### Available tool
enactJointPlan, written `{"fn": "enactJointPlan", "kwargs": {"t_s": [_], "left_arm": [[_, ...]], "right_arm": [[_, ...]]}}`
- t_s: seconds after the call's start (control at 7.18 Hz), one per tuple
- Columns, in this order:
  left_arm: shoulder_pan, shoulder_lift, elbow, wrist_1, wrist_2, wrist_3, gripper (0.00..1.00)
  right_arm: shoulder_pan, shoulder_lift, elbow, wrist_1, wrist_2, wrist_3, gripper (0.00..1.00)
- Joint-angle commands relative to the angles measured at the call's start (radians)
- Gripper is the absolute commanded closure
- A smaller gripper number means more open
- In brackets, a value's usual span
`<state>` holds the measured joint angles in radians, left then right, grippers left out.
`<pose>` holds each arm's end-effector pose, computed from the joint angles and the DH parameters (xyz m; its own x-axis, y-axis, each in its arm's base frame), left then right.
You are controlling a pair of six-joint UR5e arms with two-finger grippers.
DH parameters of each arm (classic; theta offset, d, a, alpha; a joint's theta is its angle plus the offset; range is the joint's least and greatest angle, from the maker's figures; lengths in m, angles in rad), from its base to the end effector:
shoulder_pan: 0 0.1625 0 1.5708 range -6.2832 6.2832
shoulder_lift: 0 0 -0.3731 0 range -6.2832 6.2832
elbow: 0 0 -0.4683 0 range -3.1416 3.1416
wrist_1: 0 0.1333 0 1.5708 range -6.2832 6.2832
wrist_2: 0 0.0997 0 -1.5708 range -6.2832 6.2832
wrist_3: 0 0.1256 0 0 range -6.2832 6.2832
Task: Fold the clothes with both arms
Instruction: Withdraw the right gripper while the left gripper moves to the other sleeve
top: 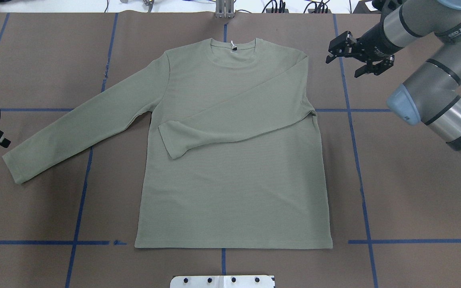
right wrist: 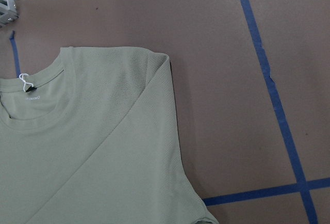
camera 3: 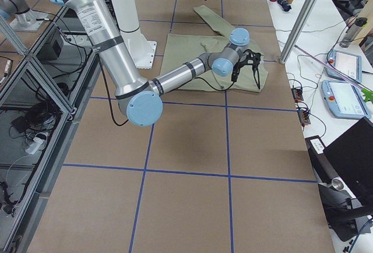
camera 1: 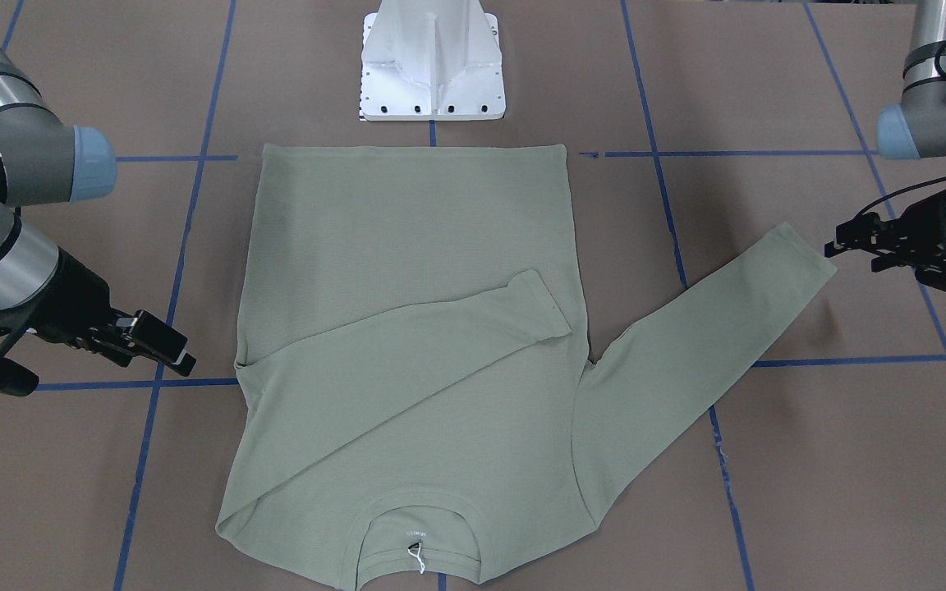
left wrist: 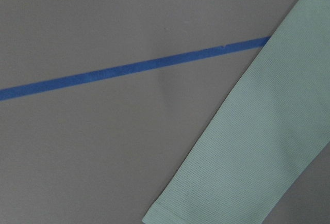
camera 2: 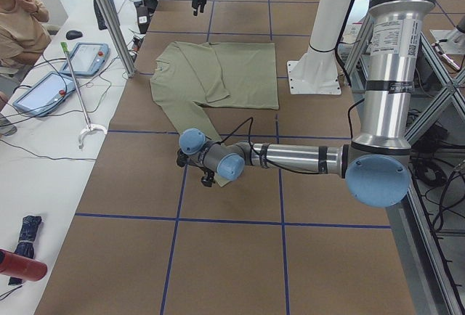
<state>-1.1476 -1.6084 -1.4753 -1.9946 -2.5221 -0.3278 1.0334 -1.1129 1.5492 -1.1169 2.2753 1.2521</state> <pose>0.2184 -0.5605 0.5949 0.5114 0.2031 -0.8350 -0.2311 0.9684 0.0940 -0.3273 -0.6507 0.2820 0.4303 0.2556 0.8658 -0.2760 0.9504 -0.1435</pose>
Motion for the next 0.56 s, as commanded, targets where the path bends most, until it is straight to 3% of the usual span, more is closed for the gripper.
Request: {"fn": "enactJointPlan", "kwargs": {"t_s": [0.0,0.42], "left_arm": [[0.014,-0.001,0.027,-0.013,0.034,-0.008,0.13],[0.065,0.001,0.041,-0.018,0.078,-0.005,0.18]], "right_arm": [[0.002,-0.016,0.017,0.002,0.0,-0.005,0.0],[0.0,-0.038,0.026,0.031,0.0,-0.006,0.0]]}}
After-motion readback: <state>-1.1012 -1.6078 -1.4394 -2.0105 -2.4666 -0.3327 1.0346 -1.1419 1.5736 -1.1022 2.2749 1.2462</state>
